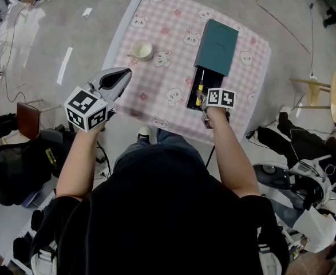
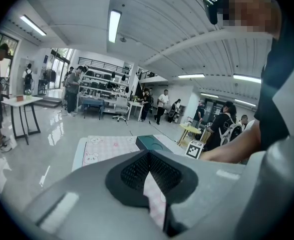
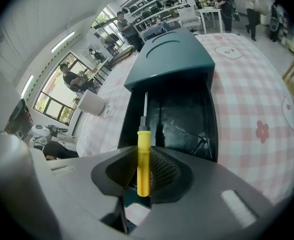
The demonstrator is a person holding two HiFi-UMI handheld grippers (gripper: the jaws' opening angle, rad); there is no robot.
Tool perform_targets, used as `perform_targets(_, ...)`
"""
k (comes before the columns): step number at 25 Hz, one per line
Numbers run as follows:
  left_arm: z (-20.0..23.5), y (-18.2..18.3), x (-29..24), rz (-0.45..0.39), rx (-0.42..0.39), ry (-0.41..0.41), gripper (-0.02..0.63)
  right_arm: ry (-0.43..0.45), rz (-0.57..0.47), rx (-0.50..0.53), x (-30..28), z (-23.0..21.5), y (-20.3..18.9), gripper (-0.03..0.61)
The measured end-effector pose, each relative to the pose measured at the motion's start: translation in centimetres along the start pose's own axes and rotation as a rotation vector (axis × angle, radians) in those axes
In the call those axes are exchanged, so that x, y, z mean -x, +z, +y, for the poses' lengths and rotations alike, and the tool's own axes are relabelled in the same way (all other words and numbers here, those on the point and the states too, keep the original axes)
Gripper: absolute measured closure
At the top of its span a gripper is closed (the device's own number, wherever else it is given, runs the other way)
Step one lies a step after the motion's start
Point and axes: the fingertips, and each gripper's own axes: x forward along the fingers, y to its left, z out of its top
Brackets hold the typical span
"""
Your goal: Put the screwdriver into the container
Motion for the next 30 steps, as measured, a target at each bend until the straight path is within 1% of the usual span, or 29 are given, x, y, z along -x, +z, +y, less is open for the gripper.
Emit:
perform_targets(23, 0.6, -0.3, -0.1, -0.001, 0.027, -0.008, 0.612, -0.010, 0.023, -0.075, -1.1, -0.6, 0.1, 0.474)
perform_targets(30, 0.5, -0.3, 0.0, -0.006, 0.051, -0.023, 0.612, -0.019, 0.032, -0.071, -1.0, -0.5, 0.0, 0.472)
